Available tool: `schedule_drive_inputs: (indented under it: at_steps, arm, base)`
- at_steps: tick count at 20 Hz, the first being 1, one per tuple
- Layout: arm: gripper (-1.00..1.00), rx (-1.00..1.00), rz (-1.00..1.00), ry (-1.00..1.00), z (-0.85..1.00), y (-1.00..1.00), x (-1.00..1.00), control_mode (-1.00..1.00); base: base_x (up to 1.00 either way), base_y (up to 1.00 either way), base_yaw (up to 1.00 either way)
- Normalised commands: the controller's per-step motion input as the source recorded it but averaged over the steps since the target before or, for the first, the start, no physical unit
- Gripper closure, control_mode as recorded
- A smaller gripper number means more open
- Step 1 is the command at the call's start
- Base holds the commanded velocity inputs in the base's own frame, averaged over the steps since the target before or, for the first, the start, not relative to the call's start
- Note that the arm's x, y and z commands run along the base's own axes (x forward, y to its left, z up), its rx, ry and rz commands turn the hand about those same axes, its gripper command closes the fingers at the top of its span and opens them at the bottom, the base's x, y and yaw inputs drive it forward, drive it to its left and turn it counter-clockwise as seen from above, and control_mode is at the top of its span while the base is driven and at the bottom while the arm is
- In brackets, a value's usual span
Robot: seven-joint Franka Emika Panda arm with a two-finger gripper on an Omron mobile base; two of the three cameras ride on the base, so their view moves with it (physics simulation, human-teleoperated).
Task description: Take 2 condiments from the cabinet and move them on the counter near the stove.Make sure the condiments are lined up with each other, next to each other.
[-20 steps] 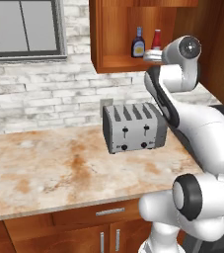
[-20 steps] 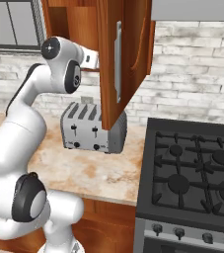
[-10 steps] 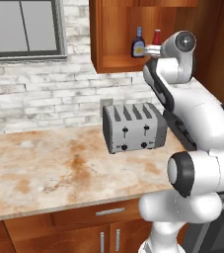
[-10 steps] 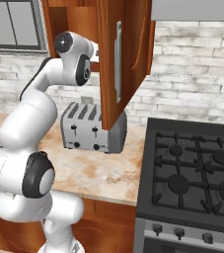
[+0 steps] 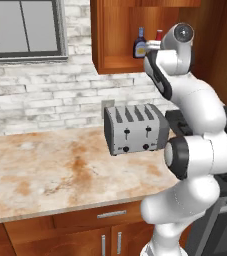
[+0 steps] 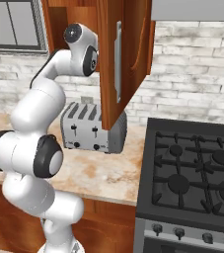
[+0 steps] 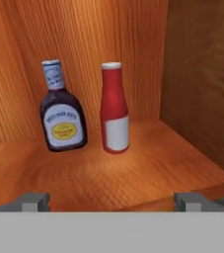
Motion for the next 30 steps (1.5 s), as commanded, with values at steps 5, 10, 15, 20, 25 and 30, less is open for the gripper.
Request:
schedule_drive_inputs:
  at_steps: [5, 10, 15, 20, 25, 30]
  arm:
    - [-1.0, 0.0, 0.0, 0.01, 0.0, -0.14, 0.27, -1.0]
    - [-1.0, 0.0, 0.0, 0.0, 0.0, -0.1, 0.33, -1.0]
    - [-1.0, 0.0, 0.0, 0.0, 0.0, -0.1, 0.36, -1.0]
    - [-1.0, 0.0, 0.0, 0.0, 0.0, -0.11, 0.24, -1.0]
    - [-1.0, 0.0, 0.0, 0.0, 0.0, -0.01, 0.27, -1.0]
    - [-1.0, 0.0, 0.0, 0.0, 0.0, 0.0, 0.2, -1.0]
  base:
    - [0.0, 0.0, 0.0]
    - [0.0, 0.0, 0.0]
    - [0.0, 0.0, 0.0]
    - [0.0, 0.0, 0.0]
    - [0.0, 0.0, 0.0]
    - [0.0, 0.0, 0.0]
